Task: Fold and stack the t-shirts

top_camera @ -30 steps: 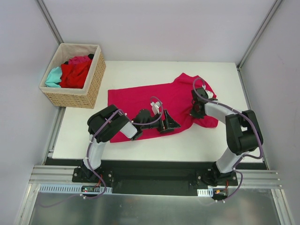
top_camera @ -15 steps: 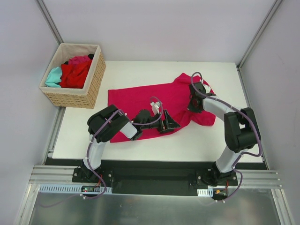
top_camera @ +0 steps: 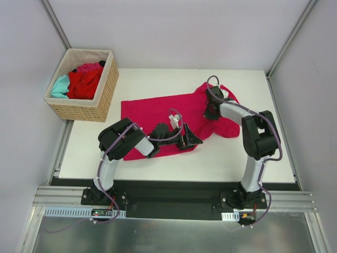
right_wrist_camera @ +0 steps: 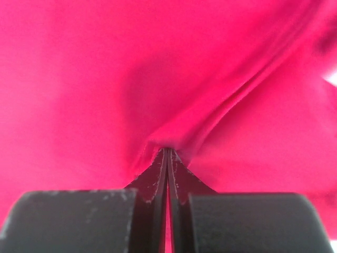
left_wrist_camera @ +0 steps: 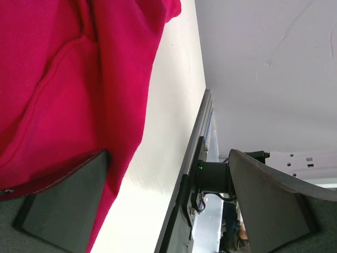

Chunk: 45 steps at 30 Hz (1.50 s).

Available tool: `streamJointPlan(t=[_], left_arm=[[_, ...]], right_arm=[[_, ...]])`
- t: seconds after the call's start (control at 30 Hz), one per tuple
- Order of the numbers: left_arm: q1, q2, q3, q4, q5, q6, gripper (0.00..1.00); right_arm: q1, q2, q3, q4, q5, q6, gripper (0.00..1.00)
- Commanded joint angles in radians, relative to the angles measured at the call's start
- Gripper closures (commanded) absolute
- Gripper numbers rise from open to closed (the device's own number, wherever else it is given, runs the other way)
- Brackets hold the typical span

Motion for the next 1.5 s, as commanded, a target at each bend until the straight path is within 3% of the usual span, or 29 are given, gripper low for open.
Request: streamJointPlan(t=[0.0,0.23,0.4,0.43,0.47,0.5,0.57,0.63,0.7,0.8,0.83,1.07,1.3,1.47], left_arm=[[0.008,0.026,-0.028,-0.049,0.033,0.039,0.03],[0.009,0.012,-0.03,-0.058,0.033,0.047,0.03],[0.006,-0.004,-0.034,-0.069,0.039,0.058,0.03],[0.006,-0.008,-0.036,-0.071,0.039,0.062,0.03],[0.006,-0.014,-0.039,-0.077,0.036,0.071,0.03],[0.006,-0.03,-0.049,-0.092,0.032,0.078,0.03],[0.006,-0.06,-0.05,-0.15,0.03,0.116,0.03],[0.006,-0.136,-0.039,-0.293,0.007,0.16,0.03],[0.005,-0.231,0.01,-0.433,-0.002,0.237,0.03],[0.003,-0.346,0.138,-0.752,-0.027,0.332,0.01],[0.003,-0.369,0.182,-0.928,-0.042,0.355,0.01],[0.009,-0.573,0.415,-1.299,-0.193,0.518,0.01],[0.055,-0.725,0.308,-1.394,-0.387,0.516,0.01],[0.104,-0.811,0.207,-1.408,-0.433,0.496,0.01]], right_arm=[[0.013,0.054,0.105,0.085,-0.046,0.018,0.99],[0.035,0.048,0.163,0.068,-0.049,-0.013,0.99],[0.045,-0.117,0.013,0.05,0.021,-0.056,0.97],[0.05,-0.151,-0.021,0.05,0.069,-0.078,0.9],[0.048,-0.197,-0.047,0.042,0.083,-0.088,0.64],[0.048,-0.269,-0.093,0.035,0.095,-0.099,0.55],[0.05,-0.341,-0.119,-0.013,0.129,-0.126,0.22],[0.048,-0.441,-0.158,-0.063,0.161,-0.142,0.01],[0.045,-0.51,-0.188,-0.086,0.19,-0.145,0.03],[0.001,-0.617,-0.253,-0.091,0.18,-0.128,0.04],[-0.026,-0.634,-0.266,-0.093,0.161,-0.125,0.03],[-0.145,-0.657,-0.415,-0.025,0.049,-0.074,0.03],[-0.202,-0.558,-0.461,0.084,-0.077,-0.056,0.04],[-0.232,-0.483,-0.457,0.134,-0.129,-0.042,0.04]])
